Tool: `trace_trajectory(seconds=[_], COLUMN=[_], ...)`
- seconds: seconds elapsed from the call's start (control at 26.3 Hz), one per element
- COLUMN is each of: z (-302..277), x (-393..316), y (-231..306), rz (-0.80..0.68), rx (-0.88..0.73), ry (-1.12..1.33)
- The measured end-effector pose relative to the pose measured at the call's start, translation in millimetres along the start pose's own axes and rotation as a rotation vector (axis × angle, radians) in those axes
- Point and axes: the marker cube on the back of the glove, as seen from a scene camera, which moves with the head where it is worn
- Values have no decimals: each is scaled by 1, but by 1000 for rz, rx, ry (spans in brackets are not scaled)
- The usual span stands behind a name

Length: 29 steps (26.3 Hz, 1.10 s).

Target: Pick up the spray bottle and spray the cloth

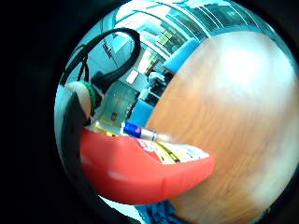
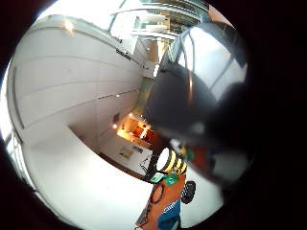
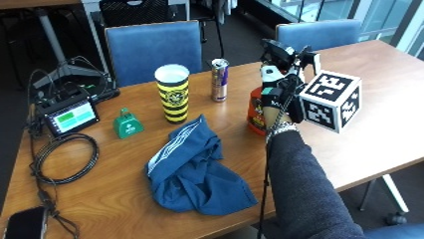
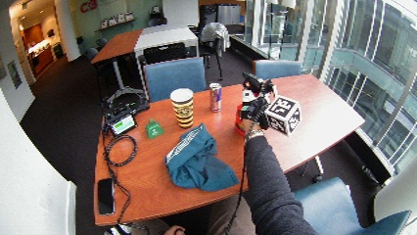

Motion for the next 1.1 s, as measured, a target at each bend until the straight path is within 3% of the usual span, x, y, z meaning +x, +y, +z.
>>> trace_trajectory(seconds=[0.38,1.1], z=[-1,14], x=[-11,-17], y=[-4,-12], rz=[-97,25], rx=[-34,-480], ry=[-61,-139])
